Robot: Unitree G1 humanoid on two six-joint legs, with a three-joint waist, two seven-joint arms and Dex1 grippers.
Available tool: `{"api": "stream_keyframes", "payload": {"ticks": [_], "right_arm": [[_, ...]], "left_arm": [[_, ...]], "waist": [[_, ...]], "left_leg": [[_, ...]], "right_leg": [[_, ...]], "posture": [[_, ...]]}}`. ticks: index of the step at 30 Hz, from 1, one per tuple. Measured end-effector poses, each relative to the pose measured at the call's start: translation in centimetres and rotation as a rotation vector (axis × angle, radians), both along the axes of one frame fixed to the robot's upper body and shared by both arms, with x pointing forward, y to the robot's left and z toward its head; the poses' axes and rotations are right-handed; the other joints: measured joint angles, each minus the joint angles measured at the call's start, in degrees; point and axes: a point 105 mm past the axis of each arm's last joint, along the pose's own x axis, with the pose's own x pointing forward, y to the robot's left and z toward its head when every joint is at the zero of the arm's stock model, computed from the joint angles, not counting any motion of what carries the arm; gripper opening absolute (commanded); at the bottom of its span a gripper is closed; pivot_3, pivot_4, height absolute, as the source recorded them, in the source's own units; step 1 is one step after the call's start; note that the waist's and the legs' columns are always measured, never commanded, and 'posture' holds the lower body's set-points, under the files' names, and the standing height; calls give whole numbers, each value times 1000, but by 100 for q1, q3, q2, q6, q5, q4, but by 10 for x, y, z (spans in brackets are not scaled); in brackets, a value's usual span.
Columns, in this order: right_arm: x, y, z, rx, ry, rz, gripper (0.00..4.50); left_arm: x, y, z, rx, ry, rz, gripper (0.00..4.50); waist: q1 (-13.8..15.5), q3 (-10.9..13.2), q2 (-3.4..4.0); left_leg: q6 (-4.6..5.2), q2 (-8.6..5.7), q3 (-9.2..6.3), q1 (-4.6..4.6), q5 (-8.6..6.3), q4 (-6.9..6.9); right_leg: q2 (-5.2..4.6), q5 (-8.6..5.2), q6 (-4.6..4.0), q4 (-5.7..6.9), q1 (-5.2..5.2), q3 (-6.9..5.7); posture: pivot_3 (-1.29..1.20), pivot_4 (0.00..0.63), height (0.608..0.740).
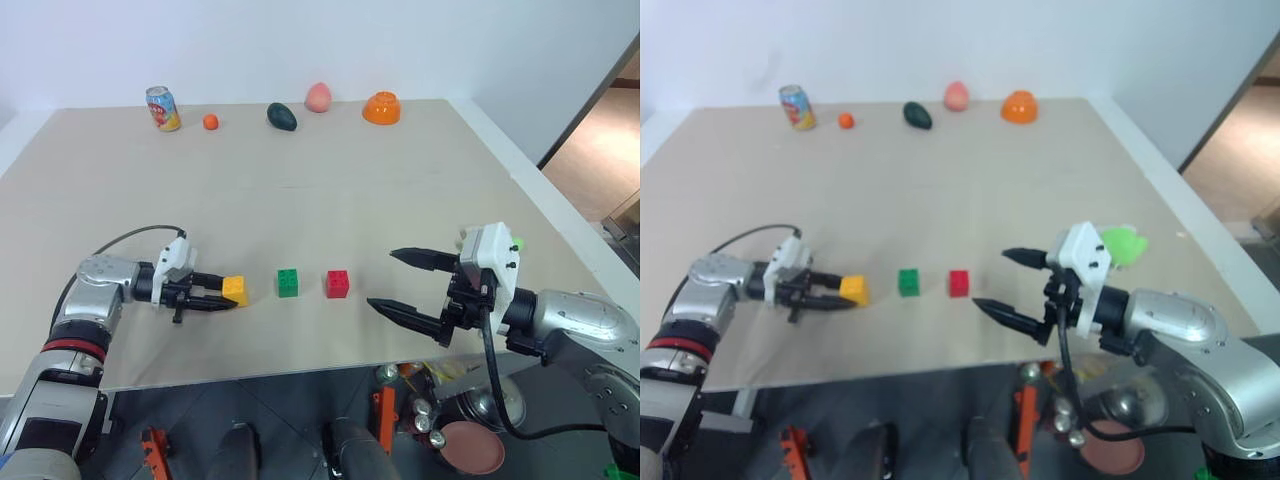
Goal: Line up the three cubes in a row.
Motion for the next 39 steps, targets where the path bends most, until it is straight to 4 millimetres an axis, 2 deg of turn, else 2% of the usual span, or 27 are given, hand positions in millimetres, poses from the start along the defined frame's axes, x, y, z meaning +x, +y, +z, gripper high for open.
{"api": "stream_keyframes", "payload": {"ticks": [7,14,25,39], "right_arm": [[0,1,0,0,3,6,4500],[3,1,0,10,0,-10,4500],[3,1,1,12,-4,-10,4500],[7,1,4,14,-11,-6,4500]], "left_arm": [[16,-14,10,-32,-74,10,1288],[17,-18,8,-9,-80,-18,1288],[15,-4,4,26,-71,12,1288],[13,-3,0,18,-66,17,1288]], "waist": [[5,0,-1],[-3,0,0],[-3,0,0],[0,-1,-1]], "left_leg": [[2,-1,0,-4,1,6],[3,0,-3,-2,1,5],[3,0,-2,-1,1,6],[3,0,-1,2,1,6]], "right_leg": [[0,2,2,0,1,1],[4,2,3,5,0,0],[3,3,3,6,1,1],[3,3,3,7,3,2]], "posture": [[0,150,738],[0,150,738],[0,150,738],[0,150,738]]}}
